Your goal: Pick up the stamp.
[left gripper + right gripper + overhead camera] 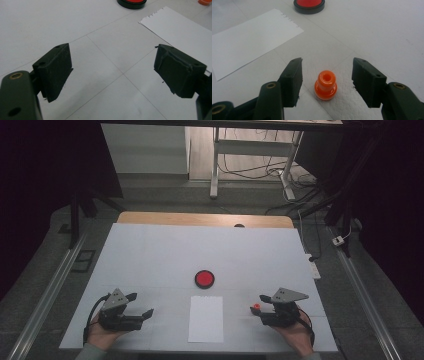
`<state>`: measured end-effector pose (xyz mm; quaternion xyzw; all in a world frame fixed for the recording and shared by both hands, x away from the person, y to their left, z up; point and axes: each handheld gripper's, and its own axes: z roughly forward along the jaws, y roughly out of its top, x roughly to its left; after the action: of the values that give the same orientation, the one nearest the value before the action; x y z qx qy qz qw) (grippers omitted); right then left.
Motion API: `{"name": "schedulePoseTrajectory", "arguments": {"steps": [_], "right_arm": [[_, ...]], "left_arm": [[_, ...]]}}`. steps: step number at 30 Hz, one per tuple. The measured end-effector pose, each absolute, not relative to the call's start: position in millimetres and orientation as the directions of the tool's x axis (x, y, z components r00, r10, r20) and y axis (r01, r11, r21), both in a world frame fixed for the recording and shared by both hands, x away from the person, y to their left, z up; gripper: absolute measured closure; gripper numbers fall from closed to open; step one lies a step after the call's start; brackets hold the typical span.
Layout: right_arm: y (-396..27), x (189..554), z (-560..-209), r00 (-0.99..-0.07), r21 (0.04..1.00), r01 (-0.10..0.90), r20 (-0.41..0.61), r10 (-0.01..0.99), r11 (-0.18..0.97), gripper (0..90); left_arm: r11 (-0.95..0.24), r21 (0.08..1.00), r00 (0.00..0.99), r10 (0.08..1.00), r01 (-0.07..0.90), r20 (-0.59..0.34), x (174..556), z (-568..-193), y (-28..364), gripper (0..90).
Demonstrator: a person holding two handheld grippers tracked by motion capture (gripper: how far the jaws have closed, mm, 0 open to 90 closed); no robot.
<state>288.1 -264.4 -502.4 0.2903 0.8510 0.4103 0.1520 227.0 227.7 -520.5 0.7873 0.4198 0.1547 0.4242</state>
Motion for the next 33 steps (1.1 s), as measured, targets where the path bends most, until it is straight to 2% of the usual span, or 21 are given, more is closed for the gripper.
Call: {"name": "schedulePoseTrajectory", "arguments": {"steps": [20, 33], "right_arm": [[-263.1, 289.4, -509.5, -0.789, 0.762, 0.381, -0.028, 0.614, 0.524, 71.2], [-263.1, 289.4, -509.4, -0.79, 0.762, 0.376, -0.033, 0.612, 0.527, 72.4]], "left_arm": [[-0.294, 0.795, 0.601, 0.792, 0.531, -0.108, 227.0, -521.4, 227.9, 15.3], [-0.295, 0.795, 0.6, 0.793, 0.531, -0.107, 226.7, -521.4, 228.0, 15.3]]}}
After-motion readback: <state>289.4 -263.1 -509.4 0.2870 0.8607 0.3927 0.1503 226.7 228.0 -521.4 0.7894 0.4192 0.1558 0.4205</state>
